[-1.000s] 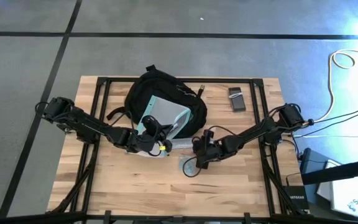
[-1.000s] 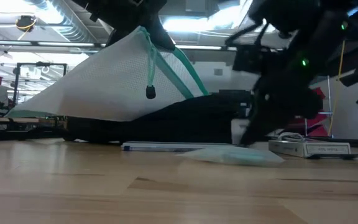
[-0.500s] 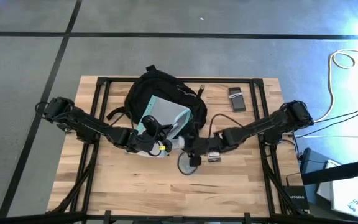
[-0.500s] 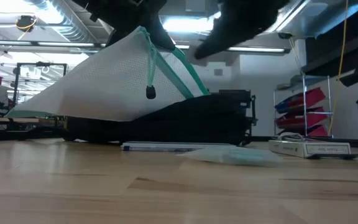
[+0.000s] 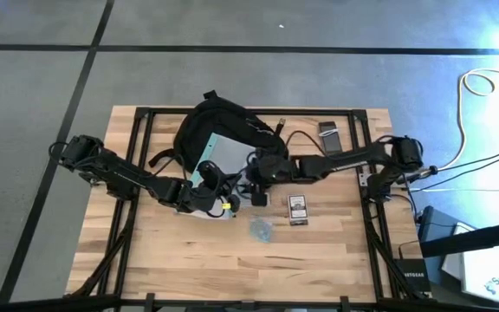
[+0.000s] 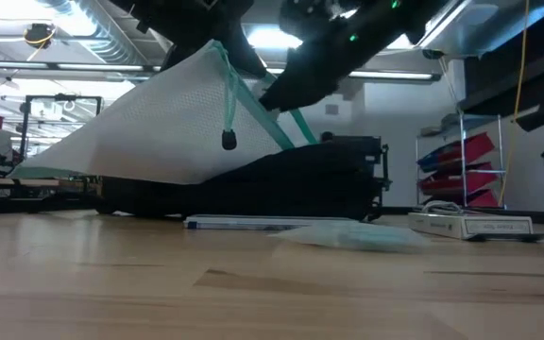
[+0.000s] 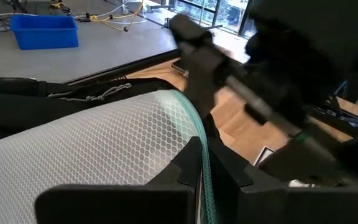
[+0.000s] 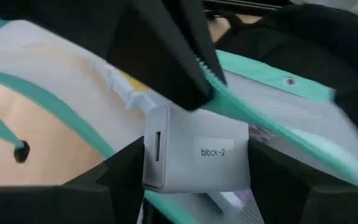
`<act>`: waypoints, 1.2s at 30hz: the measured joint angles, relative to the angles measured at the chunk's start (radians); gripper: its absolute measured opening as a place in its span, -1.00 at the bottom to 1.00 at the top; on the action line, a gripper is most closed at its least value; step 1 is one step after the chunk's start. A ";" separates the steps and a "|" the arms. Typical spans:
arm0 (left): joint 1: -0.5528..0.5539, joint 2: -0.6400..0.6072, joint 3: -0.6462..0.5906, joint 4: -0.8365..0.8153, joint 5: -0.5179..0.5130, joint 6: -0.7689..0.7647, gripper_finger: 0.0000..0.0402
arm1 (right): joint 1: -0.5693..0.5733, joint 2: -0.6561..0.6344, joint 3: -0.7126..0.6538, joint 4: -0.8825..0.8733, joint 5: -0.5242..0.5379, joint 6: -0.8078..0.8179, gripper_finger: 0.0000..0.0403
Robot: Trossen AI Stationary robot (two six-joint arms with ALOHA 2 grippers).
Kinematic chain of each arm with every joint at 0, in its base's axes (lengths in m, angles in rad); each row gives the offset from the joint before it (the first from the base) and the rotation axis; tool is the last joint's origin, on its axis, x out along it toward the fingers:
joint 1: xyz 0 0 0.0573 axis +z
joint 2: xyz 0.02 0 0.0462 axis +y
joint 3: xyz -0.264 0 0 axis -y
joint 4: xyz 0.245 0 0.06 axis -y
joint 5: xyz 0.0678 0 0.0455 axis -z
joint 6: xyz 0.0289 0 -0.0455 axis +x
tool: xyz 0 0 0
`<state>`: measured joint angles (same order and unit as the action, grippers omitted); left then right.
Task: Unpack backpack
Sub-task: Put the charger adapter into the blue zip bag, then put the packed earphones into the blue zip bag
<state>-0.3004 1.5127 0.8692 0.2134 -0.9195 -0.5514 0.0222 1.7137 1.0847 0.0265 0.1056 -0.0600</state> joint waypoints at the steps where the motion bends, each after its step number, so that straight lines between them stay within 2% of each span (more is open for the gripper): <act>1: 0.000 0.000 0.000 0.000 0.000 -0.001 -0.97 | -0.012 0.015 0.000 0.017 -0.031 0.000 0.11; 3: 0.000 0.000 0.000 -0.001 0.000 -0.001 -0.97 | -0.027 0.041 0.000 0.044 -0.070 0.000 0.11; 7: 0.000 0.000 0.000 -0.002 -0.001 0.001 -0.97 | -0.031 0.060 0.000 0.083 -0.073 0.005 0.16; 14: 0.000 0.000 0.000 -0.001 -0.001 0.001 -0.97 | -0.028 0.057 0.000 0.142 -0.080 0.005 0.58; 18: 0.000 0.000 0.000 -0.001 0.000 0.001 -0.97 | -0.028 0.037 0.000 0.128 -0.166 -0.002 0.70; 21: 0.000 0.000 0.000 -0.002 0.000 0.001 -0.97 | -0.021 -0.016 0.001 0.036 -0.173 -0.001 0.68; 27: 0.000 0.000 0.000 -0.012 0.000 -0.002 -0.97 | 0.027 -0.131 0.002 -0.202 -0.076 0.027 0.49; 31: 0.000 0.000 0.000 -0.014 0.000 -0.003 -0.97 | 0.107 -0.182 0.002 -0.295 -0.065 0.103 0.41; 36: 0.000 0.000 0.000 -0.015 0.000 -0.008 -0.97 | 0.239 -0.173 0.002 -0.392 -0.012 0.215 0.40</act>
<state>-0.3008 1.5127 0.8688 0.1982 -0.9192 -0.5595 0.2614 1.5405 1.0866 -0.3651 0.0933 0.1553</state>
